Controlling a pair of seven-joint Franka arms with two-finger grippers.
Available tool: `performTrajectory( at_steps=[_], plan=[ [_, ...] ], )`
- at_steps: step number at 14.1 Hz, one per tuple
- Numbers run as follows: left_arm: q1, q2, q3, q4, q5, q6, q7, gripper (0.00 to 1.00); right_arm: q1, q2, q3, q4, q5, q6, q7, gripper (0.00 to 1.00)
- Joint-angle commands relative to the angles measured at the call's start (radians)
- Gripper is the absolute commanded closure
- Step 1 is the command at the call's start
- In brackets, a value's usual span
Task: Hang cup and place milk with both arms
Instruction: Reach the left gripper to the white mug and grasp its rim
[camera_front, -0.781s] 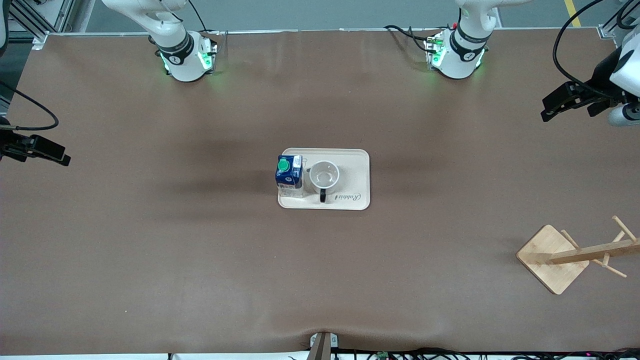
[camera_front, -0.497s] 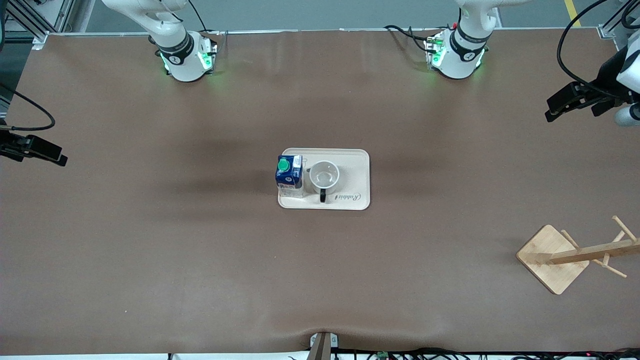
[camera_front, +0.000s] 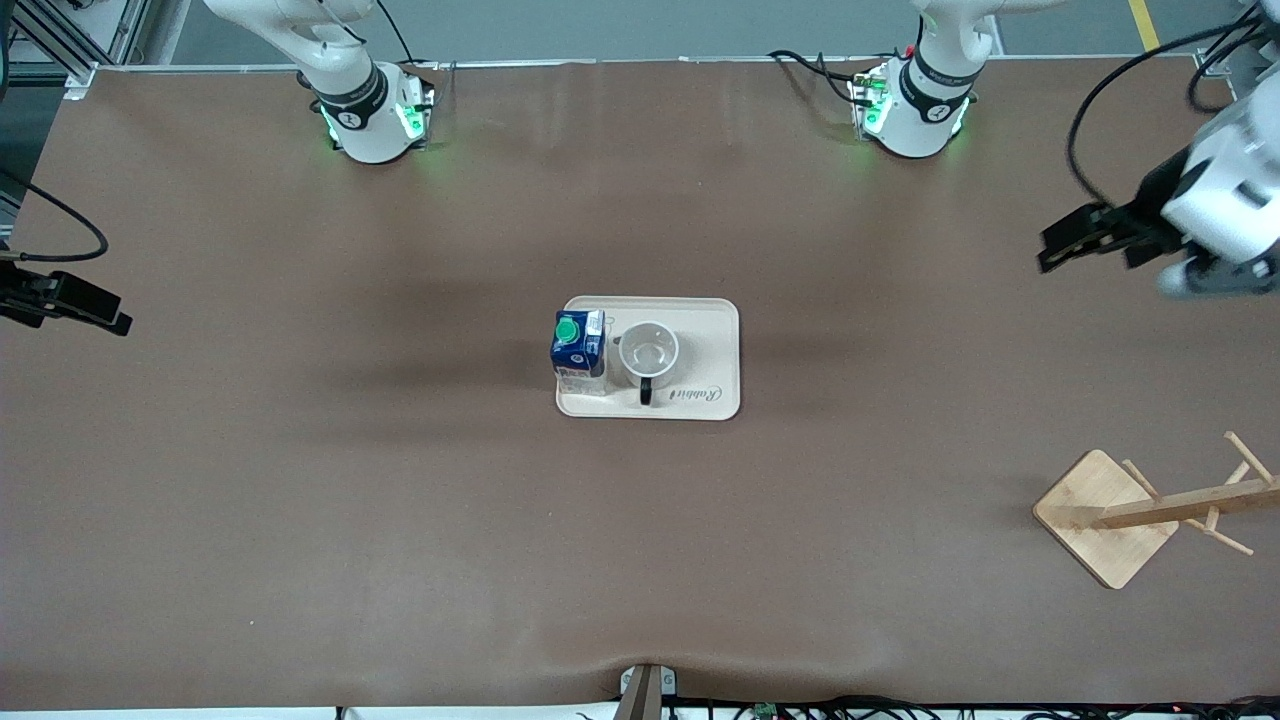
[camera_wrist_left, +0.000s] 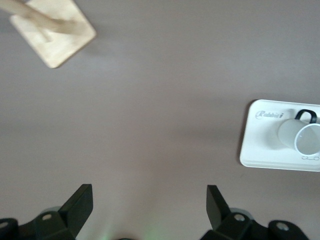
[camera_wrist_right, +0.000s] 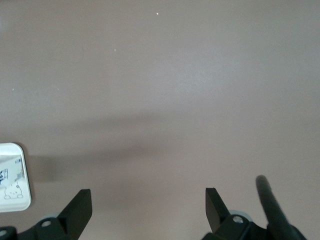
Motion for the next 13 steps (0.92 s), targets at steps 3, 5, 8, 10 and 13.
performTrajectory(
  at_steps=[3,5,8,10,13],
  plan=[
    [-0.221,0.159,-0.006,0.010,0.007,0.114,-0.268,0.00,-0.016,0.011,0.008,0.022,0.005,-0.017,-0.046,0.00],
    [-0.314,0.229,-0.006,0.010,0.015,0.183,-0.363,0.00,-0.018,0.014,0.008,0.020,0.005,-0.016,-0.046,0.00],
    [-0.442,0.340,-0.006,0.007,0.016,0.305,-0.572,0.00,-0.016,0.021,0.008,0.019,0.005,-0.014,-0.046,0.00],
    [-0.499,0.404,-0.006,0.007,0.018,0.402,-0.669,0.00,-0.010,0.031,0.008,0.019,0.005,-0.016,-0.046,0.00],
    [-0.566,0.492,-0.004,0.006,0.024,0.451,-0.698,0.00,-0.010,0.039,0.008,0.017,0.005,-0.011,-0.046,0.00]
  ],
)
